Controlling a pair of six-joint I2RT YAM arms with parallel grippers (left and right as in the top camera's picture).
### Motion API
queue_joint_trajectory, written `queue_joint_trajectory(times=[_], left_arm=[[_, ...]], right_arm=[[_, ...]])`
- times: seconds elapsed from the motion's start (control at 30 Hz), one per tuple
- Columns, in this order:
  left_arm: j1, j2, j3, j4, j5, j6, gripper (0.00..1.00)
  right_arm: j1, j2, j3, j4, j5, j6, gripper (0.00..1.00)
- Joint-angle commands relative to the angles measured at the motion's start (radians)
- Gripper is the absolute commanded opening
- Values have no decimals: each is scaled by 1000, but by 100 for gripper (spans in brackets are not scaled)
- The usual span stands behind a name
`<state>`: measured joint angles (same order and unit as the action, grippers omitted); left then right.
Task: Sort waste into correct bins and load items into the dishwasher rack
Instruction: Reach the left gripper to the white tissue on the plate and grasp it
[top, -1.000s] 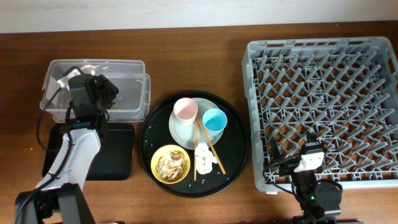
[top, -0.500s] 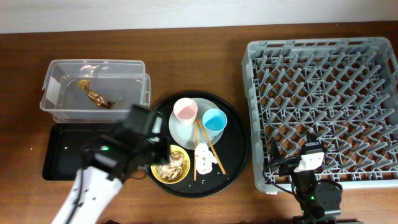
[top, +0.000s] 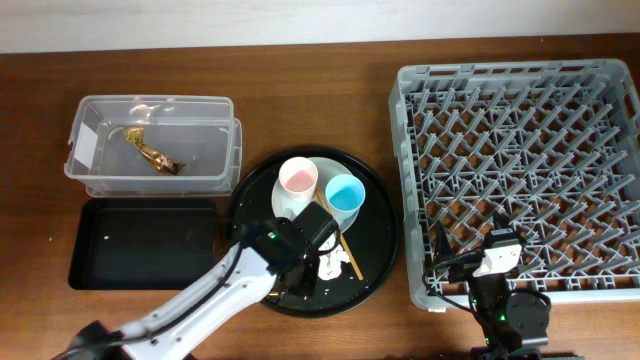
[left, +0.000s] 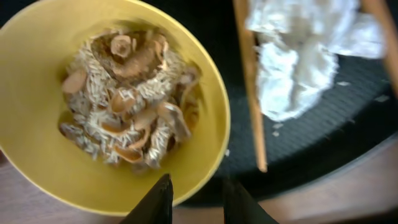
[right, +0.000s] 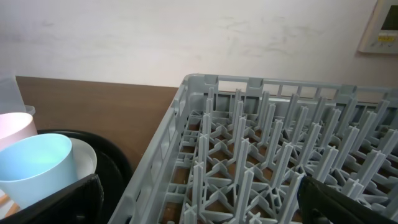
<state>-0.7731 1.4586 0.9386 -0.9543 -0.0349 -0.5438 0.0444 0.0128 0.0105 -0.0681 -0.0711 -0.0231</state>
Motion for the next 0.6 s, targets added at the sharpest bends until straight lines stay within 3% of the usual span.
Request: queue_joint_trajectory(times=[0.0, 0.23, 0.37, 0.47, 0.53, 0.57], left_arm=[[-4, 81, -9, 40, -45, -13, 26], [-3, 116, -6, 76, -59, 35, 23], [-3, 72, 71, -61, -234, 36, 24], [-3, 17, 143, -69, -143, 36, 24], [-3, 6, 143, -5, 12, 37, 44], [-4, 9, 143, 20, 39, 66, 66]], right_arm=[[-6, -6, -5, -6, 5, 2, 98], [-6, -6, -5, -6, 5, 2, 98], [-6, -6, -5, -6, 5, 2, 98], [-6, -6, -5, -6, 5, 2, 99], [-6, -6, -5, -6, 5, 2, 98], [-6, -6, -5, -6, 5, 2, 98]])
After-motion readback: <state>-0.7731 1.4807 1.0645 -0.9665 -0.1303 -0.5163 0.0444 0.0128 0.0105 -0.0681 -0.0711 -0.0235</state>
